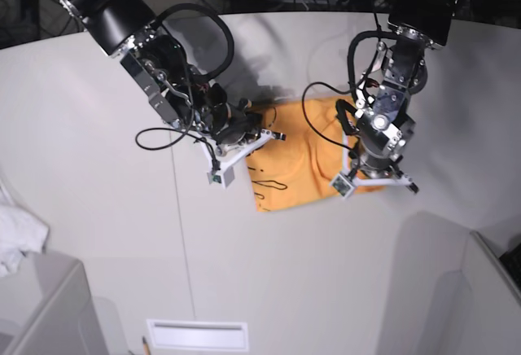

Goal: Fold the T-shirt properly

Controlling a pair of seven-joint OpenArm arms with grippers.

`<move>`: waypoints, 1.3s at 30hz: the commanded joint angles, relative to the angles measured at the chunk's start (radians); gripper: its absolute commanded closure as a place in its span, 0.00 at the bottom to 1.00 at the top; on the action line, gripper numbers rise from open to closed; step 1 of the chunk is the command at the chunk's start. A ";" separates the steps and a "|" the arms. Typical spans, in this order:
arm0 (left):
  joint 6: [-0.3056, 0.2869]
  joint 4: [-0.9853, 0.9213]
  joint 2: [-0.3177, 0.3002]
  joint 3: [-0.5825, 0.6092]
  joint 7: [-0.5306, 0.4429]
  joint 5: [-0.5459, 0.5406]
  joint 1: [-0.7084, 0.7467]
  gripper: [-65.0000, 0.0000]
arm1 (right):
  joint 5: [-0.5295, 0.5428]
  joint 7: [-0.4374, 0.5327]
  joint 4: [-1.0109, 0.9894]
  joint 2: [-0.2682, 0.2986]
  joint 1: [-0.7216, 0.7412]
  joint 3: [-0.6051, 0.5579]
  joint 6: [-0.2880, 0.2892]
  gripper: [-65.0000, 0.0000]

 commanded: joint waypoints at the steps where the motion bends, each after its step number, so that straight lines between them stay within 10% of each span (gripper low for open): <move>1: 0.005 0.014 -0.005 -0.028 -0.008 0.006 -0.017 1.00 | 0.002 0.011 0.021 0.001 0.019 0.007 0.006 1.00; 11: 0.003 -0.160 0.018 -0.273 -0.140 -0.034 -0.053 1.00 | 0.002 0.011 0.023 -0.001 0.021 0.002 0.006 1.00; 20: 0.003 -0.089 -0.016 -0.675 -0.140 -0.483 0.073 1.00 | 0.000 0.003 0.205 0.010 -0.010 -0.008 0.006 1.00; 31: -0.239 -0.094 0.041 -0.967 -0.142 -1.000 0.336 1.00 | -0.001 0.011 0.199 0.024 -0.005 -0.054 0.006 1.00; 39: -0.371 -0.089 0.110 -1.056 -0.142 -1.074 0.356 1.00 | -0.001 0.013 0.196 0.039 -0.010 -0.056 0.006 1.00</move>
